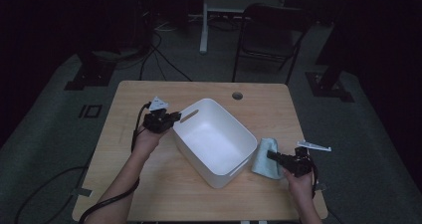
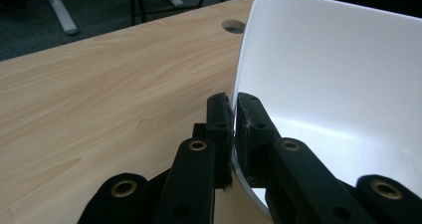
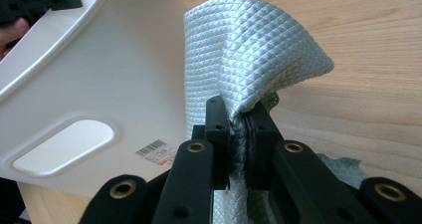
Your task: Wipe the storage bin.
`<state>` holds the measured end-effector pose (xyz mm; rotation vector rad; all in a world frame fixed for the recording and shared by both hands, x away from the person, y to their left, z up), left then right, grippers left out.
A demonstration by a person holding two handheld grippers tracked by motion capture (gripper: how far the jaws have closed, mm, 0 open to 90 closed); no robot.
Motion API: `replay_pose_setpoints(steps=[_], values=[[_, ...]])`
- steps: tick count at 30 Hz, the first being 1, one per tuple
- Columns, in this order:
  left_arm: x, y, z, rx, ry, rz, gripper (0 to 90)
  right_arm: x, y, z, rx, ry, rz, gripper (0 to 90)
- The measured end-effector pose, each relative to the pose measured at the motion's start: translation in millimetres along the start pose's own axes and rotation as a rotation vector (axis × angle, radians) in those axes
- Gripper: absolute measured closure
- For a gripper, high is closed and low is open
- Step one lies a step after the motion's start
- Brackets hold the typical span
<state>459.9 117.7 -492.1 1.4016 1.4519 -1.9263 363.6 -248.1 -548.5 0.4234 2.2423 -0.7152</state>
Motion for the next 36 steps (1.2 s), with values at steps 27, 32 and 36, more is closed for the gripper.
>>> replay_pose_setpoints(steps=[27,32,36], values=[[25.8,-37.5,0.1,-0.049,-0.051,0.007,82.1,-7.2,14.4,-69.8,-0.180,-0.079,-0.012,83.6],[30.1,-42.7,2.7,-0.017,-0.044,0.007,79.6,-7.7,21.9,-67.3,-0.173,-0.074,-0.022,83.6],[32.5,-46.9,4.5,-0.036,-0.018,-0.002,79.6,-10.6,27.9,-65.1,-0.160,-0.079,-0.027,83.6]])
Point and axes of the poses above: each handheld gripper's, and its own axes: y roughly forward along the jaws, x roughly out of its underside, z roughly to its right, the point moved 9 cm from there along y, roughly forward along the jaws, and after that the axes turned 10 degrees about -x, right-handed, at the moved point
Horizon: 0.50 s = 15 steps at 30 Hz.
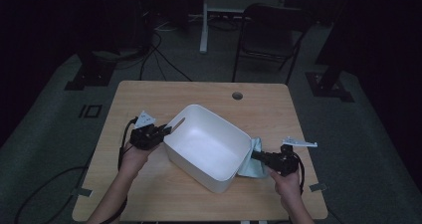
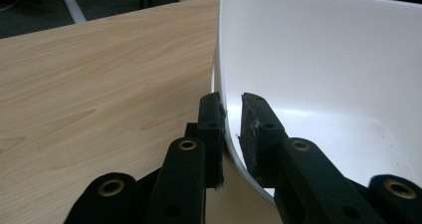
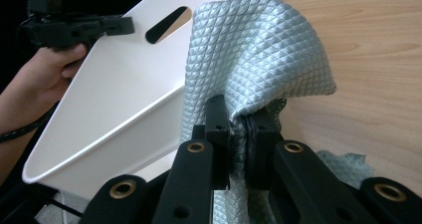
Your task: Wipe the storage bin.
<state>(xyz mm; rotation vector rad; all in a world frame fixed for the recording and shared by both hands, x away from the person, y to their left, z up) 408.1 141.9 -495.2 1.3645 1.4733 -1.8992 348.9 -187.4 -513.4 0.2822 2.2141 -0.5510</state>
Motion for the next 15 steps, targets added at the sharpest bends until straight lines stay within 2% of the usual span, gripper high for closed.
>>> replay_pose_setpoints(steps=[7,15], values=[[5.0,-8.0,3.8,-0.005,0.009,0.007,78.1,-7.1,4.6,8.4,0.029,-0.008,-0.001,83.6],[11.5,-17.2,7.3,-0.022,-0.028,0.019,77.1,-15.5,11.0,17.5,0.054,-0.010,-0.007,83.6]])
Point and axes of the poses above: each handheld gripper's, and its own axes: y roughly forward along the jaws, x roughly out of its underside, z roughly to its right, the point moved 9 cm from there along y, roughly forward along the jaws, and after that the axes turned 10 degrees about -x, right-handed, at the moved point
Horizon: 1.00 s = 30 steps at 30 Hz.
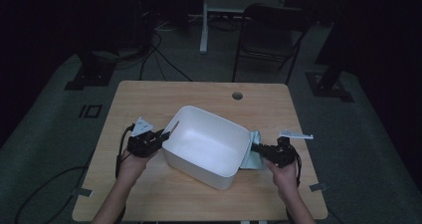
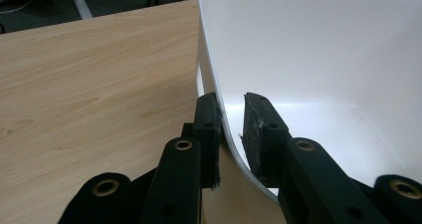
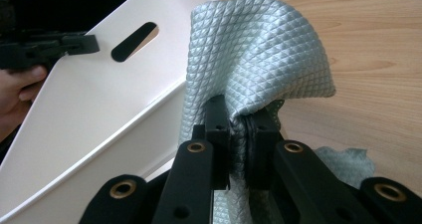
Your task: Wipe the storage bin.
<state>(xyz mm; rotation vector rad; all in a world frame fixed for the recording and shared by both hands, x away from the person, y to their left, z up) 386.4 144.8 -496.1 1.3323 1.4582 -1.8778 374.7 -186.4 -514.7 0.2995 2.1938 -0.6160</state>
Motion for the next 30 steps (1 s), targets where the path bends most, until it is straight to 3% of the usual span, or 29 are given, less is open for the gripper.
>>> replay_pose_setpoints(steps=[3,8,13,18,24,30], values=[[2.9,-4.3,2.1,0.003,-0.016,0.008,76.0,0.7,2.1,3.5,0.006,0.004,-0.002,83.6],[4.8,-6.7,3.7,-0.033,-0.053,-0.002,76.3,1.0,2.0,4.5,0.001,0.006,0.007,83.6],[5.3,-7.3,5.7,-0.050,-0.070,-0.014,76.4,0.1,-8.9,-1.1,-0.011,0.000,0.019,83.6],[5.3,-7.5,5.7,-0.037,-0.062,-0.002,76.3,-8.8,-24.1,-11.2,-0.063,-0.003,0.071,83.5],[4.7,-6.2,5.3,-0.032,-0.046,0.003,76.5,-9.9,-12.0,-15.9,-0.076,-0.015,0.050,83.6],[2.8,-2.0,5.7,-0.056,-0.012,-0.006,80.5,-10.8,-8.5,-14.6,-0.073,-0.024,0.038,83.6]])
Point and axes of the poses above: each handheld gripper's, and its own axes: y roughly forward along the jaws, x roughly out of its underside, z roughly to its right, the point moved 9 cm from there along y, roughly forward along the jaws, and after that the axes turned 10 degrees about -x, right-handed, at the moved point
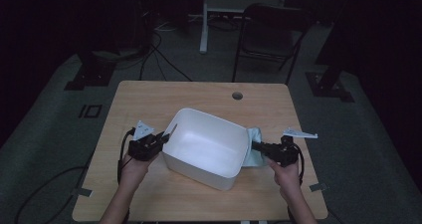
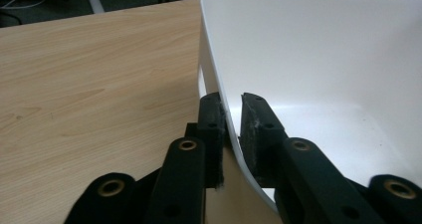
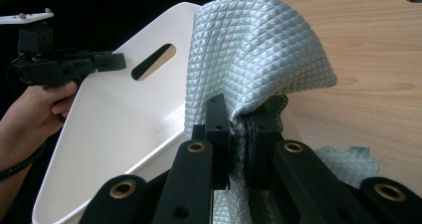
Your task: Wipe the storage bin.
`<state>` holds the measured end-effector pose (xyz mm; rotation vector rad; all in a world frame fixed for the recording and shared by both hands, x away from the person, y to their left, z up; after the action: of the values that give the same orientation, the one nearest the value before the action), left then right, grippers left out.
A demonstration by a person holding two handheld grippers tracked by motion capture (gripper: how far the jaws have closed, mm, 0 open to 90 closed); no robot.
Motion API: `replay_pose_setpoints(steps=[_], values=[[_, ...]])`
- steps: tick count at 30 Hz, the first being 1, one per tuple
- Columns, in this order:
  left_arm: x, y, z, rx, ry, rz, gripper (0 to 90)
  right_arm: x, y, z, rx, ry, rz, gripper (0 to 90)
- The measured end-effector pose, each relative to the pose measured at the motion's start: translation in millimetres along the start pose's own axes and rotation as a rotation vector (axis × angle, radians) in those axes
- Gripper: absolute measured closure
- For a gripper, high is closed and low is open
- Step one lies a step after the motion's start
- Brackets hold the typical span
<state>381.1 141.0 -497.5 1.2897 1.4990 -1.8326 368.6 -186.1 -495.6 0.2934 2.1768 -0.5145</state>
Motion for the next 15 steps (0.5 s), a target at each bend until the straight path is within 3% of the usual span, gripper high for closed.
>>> replay_pose_setpoints(steps=[10,12,15], values=[[-0.4,2.9,1.9,-0.043,0.028,0.004,83.0,1.6,2.2,1.7,0.034,-0.019,0.008,84.2],[-0.2,3.4,2.2,-0.048,0.029,0.006,82.8,7.6,5.8,6.0,0.063,-0.020,-0.025,84.3],[0.3,4.4,3.6,-0.057,0.037,0.002,82.8,16.0,9.0,12.4,0.049,0.017,-0.025,84.3]])
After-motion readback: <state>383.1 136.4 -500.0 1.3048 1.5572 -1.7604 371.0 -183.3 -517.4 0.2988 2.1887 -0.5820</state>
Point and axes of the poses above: each handheld gripper's, and its own axes: y roughly forward along the jaws, x roughly out of its underside, z roughly to its right, the point moved 9 cm from there along y, roughly forward along the jaws, and after that the axes turned 10 degrees about -x, right-handed, at the moved point
